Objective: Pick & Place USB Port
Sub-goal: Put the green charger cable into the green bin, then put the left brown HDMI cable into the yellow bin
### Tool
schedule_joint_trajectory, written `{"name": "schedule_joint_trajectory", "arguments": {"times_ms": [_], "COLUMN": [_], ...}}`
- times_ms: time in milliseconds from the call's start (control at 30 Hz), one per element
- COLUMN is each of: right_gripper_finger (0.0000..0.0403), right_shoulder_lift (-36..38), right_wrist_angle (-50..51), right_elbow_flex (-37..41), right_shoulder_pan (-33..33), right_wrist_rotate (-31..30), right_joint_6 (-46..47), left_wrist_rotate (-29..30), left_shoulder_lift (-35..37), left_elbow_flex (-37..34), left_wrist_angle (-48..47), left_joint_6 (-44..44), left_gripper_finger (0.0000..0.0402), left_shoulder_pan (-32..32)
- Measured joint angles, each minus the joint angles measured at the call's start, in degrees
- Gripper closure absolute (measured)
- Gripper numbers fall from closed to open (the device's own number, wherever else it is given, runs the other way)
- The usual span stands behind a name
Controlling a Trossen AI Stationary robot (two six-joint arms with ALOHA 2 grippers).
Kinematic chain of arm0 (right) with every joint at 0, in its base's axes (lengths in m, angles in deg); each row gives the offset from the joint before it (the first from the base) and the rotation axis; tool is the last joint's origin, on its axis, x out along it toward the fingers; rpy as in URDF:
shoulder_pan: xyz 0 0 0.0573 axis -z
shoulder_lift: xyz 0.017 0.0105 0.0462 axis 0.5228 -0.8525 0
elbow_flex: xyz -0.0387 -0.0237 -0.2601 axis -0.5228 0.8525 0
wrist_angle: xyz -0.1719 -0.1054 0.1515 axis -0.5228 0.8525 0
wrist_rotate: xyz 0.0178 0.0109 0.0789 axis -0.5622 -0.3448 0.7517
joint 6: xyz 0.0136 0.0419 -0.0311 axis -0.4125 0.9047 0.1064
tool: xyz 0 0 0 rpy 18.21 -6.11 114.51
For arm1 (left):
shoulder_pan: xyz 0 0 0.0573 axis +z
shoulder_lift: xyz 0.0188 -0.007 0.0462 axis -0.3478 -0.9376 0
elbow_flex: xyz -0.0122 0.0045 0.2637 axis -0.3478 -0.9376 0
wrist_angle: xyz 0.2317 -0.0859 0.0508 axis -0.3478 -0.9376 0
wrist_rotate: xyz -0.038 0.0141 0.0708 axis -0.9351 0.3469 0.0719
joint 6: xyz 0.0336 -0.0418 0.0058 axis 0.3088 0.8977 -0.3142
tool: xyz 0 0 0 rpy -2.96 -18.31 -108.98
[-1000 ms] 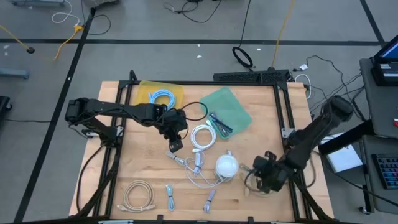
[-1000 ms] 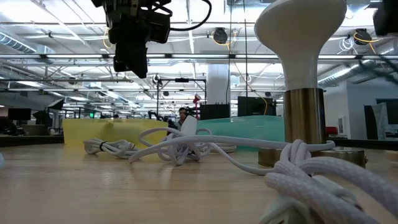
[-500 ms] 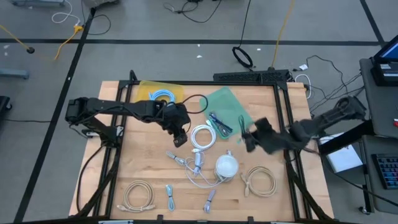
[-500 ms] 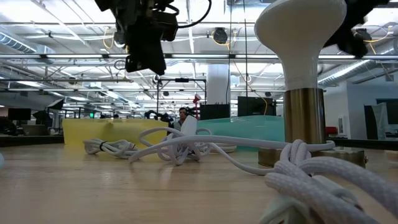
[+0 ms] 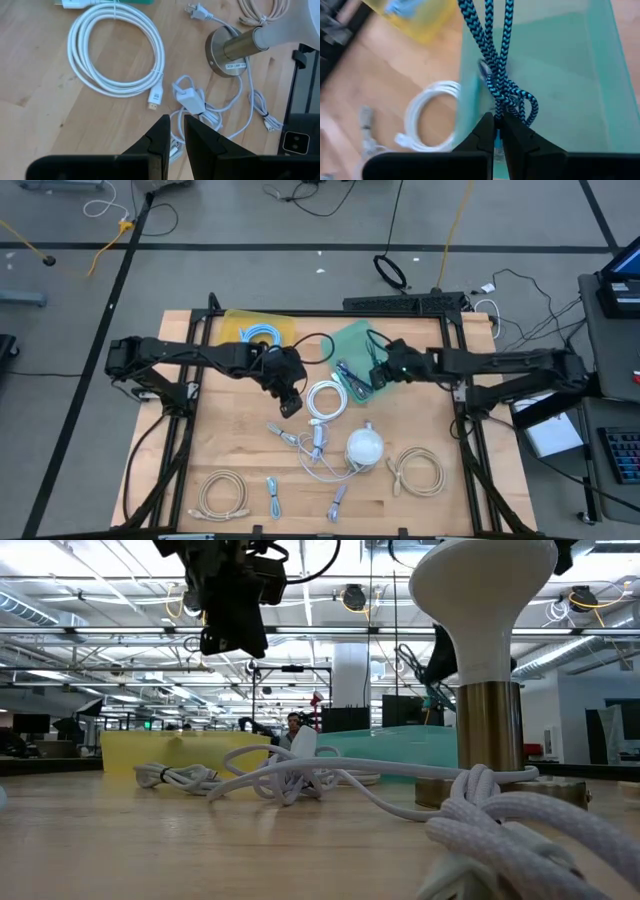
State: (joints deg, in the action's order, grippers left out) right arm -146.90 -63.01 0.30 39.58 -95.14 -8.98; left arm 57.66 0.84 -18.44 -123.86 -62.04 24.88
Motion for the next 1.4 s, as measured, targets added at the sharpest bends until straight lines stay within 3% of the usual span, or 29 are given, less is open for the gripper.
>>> {"name": "schedule_joint_trajectory", "arguments": {"times_ms": [167, 433, 700, 967, 1200, 1400], "right_gripper_finger": [0.0395, 0.0388, 0.0351, 0.0343, 0.0342, 0.0342], "right_shoulder_lift": [-3.10, -6.27, -4.47, -1.96, 3.95, 9.72], "right_wrist_angle": [1.15, 1.59, -0.84, -1.60, -18.21, -37.14], "right_elbow_flex": [0.00, 0.00, 0.00, 0.03, 0.04, 0.04], "right_shoulder_pan": [2.07, 2.44, 2.37, 2.33, 0.90, -0.98], "right_wrist_rotate": [3.95, 4.63, 5.67, 5.80, 7.24, 7.22], "right_joint_6": [-3.31, -4.70, -7.18, -9.18, -10.56, -12.89], "left_wrist_rotate": [0.03, 0.33, 0.35, 0.61, 5.45, 4.17], "left_shoulder_lift": [0.00, 0.00, 0.00, 0.00, 0.00, 0.00], "left_elbow_flex": [0.00, 0.00, 0.00, 0.00, 0.02, 0.02], "left_wrist_angle": [0.00, 0.00, 0.04, 0.11, 0.01, -0.15], "left_joint_6": [0.15, -0.59, -1.18, -2.06, 0.78, 2.71], "left_gripper_finger": [0.0344, 0.0344, 0.0344, 0.0344, 0.0344, 0.0333], "left_shoulder_pan": [-0.18, -0.19, -0.17, 0.00, 2.09, 6.34]}}
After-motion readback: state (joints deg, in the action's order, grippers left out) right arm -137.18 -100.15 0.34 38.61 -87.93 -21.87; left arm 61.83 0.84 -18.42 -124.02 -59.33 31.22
